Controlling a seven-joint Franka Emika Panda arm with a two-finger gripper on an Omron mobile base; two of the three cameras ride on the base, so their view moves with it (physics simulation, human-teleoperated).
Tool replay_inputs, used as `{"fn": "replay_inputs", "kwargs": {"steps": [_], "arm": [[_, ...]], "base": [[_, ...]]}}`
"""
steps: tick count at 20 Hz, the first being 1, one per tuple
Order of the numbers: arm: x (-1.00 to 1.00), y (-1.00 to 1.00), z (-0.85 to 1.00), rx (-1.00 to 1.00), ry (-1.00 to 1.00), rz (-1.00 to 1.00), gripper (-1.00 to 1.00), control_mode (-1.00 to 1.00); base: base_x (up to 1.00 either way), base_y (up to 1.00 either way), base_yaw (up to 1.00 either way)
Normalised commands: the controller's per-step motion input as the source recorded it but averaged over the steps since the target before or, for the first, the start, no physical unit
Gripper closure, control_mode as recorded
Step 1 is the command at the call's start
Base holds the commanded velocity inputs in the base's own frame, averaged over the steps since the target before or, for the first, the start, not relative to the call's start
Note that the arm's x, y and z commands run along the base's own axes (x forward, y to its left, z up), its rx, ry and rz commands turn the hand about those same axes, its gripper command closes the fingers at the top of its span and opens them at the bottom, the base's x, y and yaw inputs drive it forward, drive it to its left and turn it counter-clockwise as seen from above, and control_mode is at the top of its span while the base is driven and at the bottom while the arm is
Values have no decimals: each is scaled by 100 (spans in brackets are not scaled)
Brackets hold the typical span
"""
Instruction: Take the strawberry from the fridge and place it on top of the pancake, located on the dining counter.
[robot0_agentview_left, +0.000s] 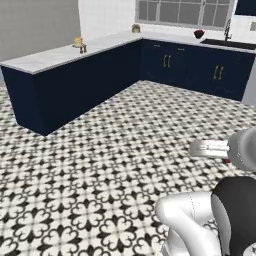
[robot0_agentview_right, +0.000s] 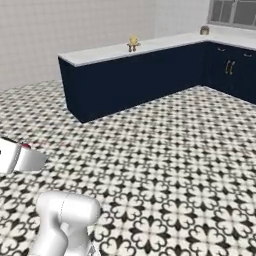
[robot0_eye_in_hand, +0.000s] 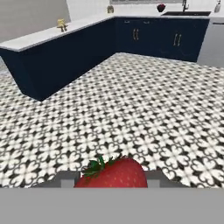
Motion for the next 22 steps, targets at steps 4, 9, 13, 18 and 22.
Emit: {"fn": "replay_inputs", "kwargs": {"steps": [4, 9, 13, 18, 22], "arm": [[0, 0, 0, 0, 0, 0, 100, 100], [0, 0, 0, 0, 0, 0, 100, 100], [0, 0, 0, 0, 0, 0, 100, 100], [0, 0, 0, 0, 0, 0, 100, 100], [0, 0, 0, 0, 0, 0, 100, 100]], "base": [[100, -13, 65], [100, -5, 68], [100, -6, 67], [100, -46, 30], [100, 39, -12]]}}
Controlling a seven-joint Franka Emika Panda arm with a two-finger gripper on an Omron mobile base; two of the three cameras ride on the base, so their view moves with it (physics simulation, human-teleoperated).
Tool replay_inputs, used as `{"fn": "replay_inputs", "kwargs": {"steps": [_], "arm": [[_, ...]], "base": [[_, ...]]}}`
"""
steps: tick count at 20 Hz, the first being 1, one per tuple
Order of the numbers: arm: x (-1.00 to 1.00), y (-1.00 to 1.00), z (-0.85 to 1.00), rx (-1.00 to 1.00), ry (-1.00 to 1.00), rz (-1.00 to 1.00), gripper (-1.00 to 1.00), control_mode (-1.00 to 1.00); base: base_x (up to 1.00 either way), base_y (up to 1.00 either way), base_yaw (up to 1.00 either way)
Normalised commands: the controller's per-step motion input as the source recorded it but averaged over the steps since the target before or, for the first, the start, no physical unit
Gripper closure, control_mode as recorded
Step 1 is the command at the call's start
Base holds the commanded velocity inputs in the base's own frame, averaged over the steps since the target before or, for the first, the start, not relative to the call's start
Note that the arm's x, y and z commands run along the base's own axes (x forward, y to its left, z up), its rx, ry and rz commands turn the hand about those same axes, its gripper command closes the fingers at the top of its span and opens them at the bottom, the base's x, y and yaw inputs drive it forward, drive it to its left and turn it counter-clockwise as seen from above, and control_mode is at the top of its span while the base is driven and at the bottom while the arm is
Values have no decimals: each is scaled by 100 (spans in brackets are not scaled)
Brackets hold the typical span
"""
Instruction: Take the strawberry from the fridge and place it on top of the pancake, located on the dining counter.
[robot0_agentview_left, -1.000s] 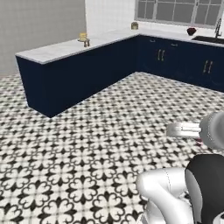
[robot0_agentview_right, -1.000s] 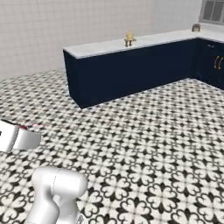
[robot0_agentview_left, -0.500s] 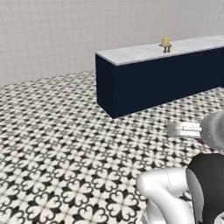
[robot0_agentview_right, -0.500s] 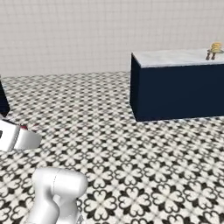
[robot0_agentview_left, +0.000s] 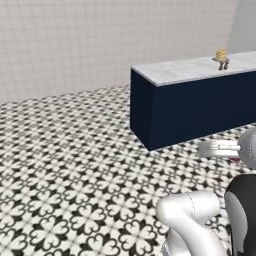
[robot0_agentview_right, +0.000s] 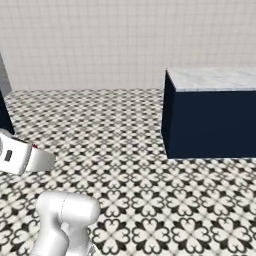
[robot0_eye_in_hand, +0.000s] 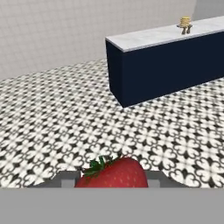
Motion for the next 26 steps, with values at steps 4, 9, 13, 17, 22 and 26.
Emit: {"fn": "replay_inputs", "kwargs": {"steps": [4, 9, 13, 17, 22, 26], "arm": [[0, 0, 0, 0, 0, 0, 100, 100], [0, 0, 0, 0, 0, 0, 100, 100], [0, 0, 0, 0, 0, 0, 100, 100], [0, 0, 0, 0, 0, 0, 100, 100], [0, 0, 0, 0, 0, 0, 100, 100], [0, 0, 0, 0, 0, 0, 100, 100]], "base": [[100, 100, -31], [100, 100, -38], [100, 94, -37], [100, 99, -37], [100, 99, -31], [100, 96, -28]]}}
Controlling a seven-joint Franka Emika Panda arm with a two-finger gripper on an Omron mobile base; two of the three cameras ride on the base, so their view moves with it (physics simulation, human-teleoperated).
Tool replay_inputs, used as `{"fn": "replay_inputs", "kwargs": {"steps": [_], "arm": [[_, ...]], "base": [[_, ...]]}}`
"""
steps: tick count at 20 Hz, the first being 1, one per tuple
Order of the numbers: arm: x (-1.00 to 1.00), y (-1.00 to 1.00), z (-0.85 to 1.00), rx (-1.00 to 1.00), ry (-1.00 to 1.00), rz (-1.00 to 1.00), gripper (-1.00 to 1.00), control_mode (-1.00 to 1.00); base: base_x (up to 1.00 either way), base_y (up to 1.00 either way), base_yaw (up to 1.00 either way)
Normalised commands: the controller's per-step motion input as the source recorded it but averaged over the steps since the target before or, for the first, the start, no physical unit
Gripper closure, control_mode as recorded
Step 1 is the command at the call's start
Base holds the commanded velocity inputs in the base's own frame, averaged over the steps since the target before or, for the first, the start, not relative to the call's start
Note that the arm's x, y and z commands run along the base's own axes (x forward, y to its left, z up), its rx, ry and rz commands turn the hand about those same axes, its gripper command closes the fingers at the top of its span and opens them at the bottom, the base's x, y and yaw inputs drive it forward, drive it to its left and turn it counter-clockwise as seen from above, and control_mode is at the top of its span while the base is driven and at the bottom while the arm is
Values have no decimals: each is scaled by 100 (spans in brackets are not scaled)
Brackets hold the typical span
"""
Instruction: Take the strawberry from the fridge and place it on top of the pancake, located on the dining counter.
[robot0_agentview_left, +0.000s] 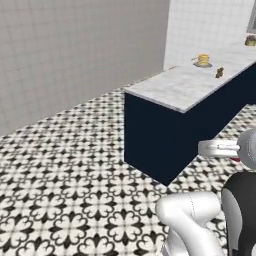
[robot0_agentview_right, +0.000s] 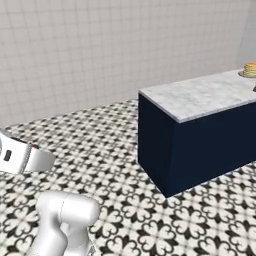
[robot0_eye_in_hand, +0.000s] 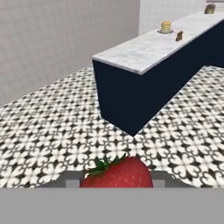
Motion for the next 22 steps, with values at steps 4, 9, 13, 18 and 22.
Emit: {"fn": "replay_inputs", "kwargs": {"steps": [4, 9, 13, 18, 22], "arm": [[0, 0, 0, 0, 0, 0, 100, 100], [0, 0, 0, 0, 0, 0, 100, 100], [0, 0, 0, 0, 0, 0, 100, 100], [0, 0, 0, 0, 0, 0, 100, 100], [0, 0, 0, 0, 0, 0, 100, 100]], "base": [[100, 95, -34], [100, 100, -39], [100, 100, -39], [100, 100, -36], [100, 100, -36]]}}
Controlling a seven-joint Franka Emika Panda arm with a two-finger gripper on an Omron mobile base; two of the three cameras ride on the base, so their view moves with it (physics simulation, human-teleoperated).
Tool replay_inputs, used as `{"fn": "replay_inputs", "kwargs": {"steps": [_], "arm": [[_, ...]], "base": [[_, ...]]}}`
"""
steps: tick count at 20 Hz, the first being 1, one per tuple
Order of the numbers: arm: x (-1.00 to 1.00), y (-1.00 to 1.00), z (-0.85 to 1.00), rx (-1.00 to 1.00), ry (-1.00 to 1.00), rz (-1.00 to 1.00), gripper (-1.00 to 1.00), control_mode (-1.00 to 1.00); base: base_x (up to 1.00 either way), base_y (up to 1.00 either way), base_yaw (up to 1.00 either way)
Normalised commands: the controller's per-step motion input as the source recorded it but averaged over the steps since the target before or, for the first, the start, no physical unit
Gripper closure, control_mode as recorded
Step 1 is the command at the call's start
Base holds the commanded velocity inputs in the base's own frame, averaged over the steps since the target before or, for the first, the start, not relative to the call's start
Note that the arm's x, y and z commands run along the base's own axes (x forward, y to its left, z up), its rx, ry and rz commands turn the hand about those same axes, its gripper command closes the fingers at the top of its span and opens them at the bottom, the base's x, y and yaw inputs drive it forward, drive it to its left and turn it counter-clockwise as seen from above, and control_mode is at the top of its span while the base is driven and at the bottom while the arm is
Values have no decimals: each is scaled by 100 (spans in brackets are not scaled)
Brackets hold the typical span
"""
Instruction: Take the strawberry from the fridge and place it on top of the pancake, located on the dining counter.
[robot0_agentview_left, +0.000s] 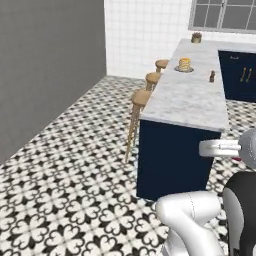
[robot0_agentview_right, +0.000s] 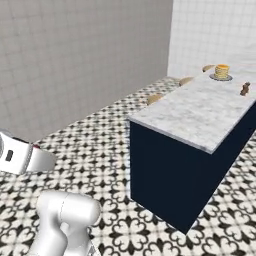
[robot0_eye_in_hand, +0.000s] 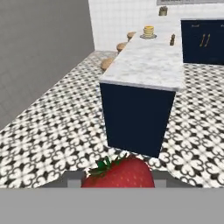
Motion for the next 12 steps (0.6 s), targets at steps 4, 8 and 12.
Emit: {"fn": "replay_inputs", "kwargs": {"steps": [4, 8, 12], "arm": [[0, 0, 0, 0, 0, 0, 100, 100], [0, 0, 0, 0, 0, 0, 100, 100], [0, 0, 0, 0, 0, 0, 100, 100]], "base": [[100, 100, -37], [100, 100, -38], [100, 100, -39]]}}
